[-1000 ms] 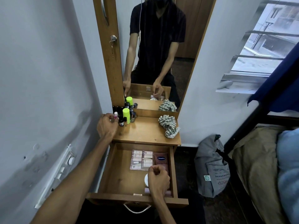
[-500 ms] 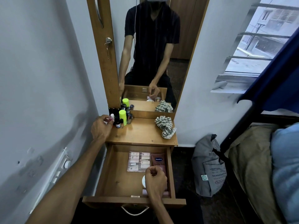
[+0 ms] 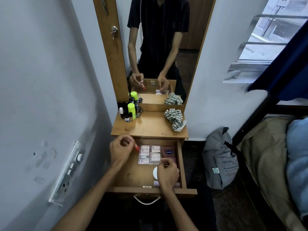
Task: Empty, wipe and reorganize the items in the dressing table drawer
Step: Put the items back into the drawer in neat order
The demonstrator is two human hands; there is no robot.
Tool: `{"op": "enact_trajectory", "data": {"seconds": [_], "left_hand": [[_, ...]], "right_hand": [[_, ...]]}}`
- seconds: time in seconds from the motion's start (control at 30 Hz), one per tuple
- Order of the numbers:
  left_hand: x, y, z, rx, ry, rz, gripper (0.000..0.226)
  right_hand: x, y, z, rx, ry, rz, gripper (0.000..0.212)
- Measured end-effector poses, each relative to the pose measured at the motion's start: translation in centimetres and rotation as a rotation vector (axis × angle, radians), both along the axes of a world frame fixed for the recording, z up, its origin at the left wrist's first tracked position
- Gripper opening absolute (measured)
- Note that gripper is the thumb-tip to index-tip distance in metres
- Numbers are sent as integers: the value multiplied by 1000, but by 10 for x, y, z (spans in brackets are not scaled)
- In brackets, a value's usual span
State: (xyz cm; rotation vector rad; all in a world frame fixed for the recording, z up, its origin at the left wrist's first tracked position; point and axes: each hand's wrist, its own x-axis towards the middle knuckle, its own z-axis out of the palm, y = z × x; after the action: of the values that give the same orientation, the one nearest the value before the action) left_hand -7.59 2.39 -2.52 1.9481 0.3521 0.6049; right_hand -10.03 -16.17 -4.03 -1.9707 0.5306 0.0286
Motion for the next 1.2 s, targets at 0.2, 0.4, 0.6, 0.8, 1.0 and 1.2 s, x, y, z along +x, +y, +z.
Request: {"op": "enact_trajectory", "data": {"seconds": [0.2,0.4,0.6,0.8,1.0,1.2], "left_hand": [[-28,-25,-46,63,341,-257,17],[-26,-40,-49,168,404,-370,18],[-16,-40,-61,285,343,-386,13],[-18,-27,-47,373,340,-307,14],[-6,30,-41,451,371,-107,8],[22,45,-48,710,323,28,11]], "right_hand": [[1,0,-5,23,29,-39,28],[1,1,-7,32,30,-25,27],[2,3,-9,15,37,-31,26],[3,1,-7,12,31,-27,19],[1,0,-5,37,14,18,14],[1,0,-5,33,-7,40,18]]}}
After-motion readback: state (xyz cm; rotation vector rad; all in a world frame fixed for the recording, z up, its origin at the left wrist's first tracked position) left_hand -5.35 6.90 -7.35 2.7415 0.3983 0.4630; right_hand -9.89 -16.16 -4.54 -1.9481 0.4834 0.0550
